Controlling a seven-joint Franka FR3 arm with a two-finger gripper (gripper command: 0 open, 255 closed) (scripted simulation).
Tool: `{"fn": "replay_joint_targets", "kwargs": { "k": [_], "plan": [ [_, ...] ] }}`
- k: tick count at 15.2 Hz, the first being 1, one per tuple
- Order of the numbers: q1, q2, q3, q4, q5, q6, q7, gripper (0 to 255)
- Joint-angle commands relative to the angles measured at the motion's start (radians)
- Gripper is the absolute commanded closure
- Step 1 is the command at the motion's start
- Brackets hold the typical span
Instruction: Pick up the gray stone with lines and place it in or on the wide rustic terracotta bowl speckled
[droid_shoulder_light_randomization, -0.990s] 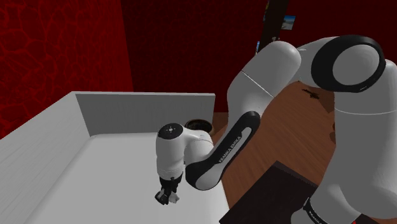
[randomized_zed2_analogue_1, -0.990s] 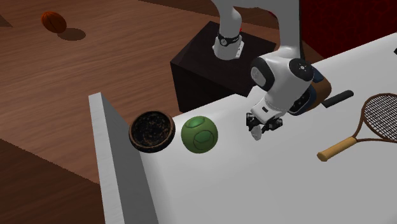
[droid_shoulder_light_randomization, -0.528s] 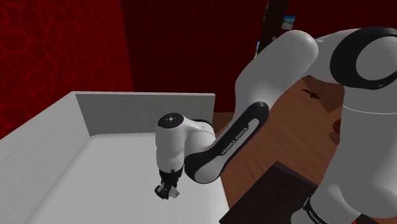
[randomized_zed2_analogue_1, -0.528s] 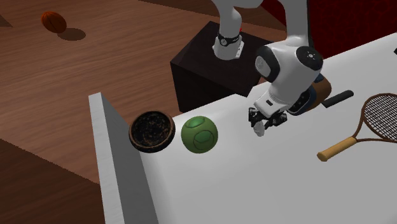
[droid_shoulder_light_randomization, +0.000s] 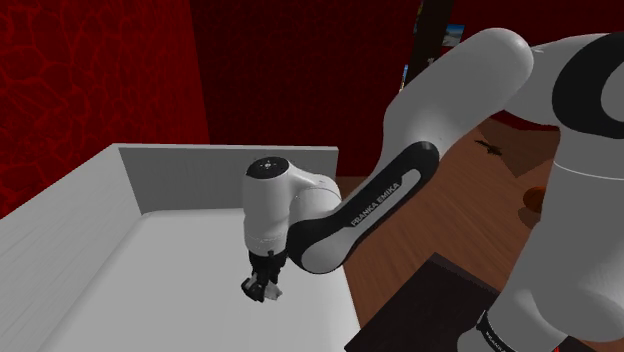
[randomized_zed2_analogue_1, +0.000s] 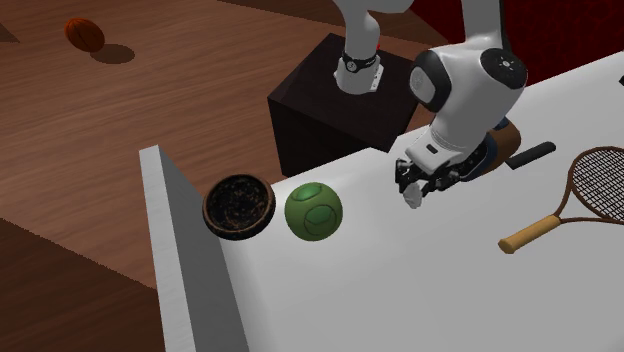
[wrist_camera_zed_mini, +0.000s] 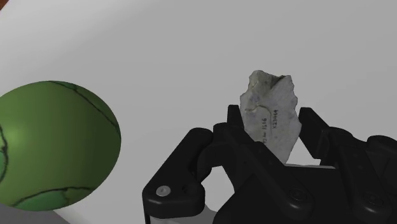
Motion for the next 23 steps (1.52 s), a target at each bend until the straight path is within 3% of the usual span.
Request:
{"fn": "replay_joint_targets", "kwargs": {
  "k": [1, 9, 23],
  "plan": [
    [-0.007, -0.024, 0.009, 0.004, 0.023, -0.024, -0.017, 255],
    [-0.022, -0.101, 0.030, 0.028, 0.096, -0.111, -0.071, 255],
    [-0.221, -0.103, -0.110, 0.044, 0.144, -0.100, -0.442, 255]
  ]
}}
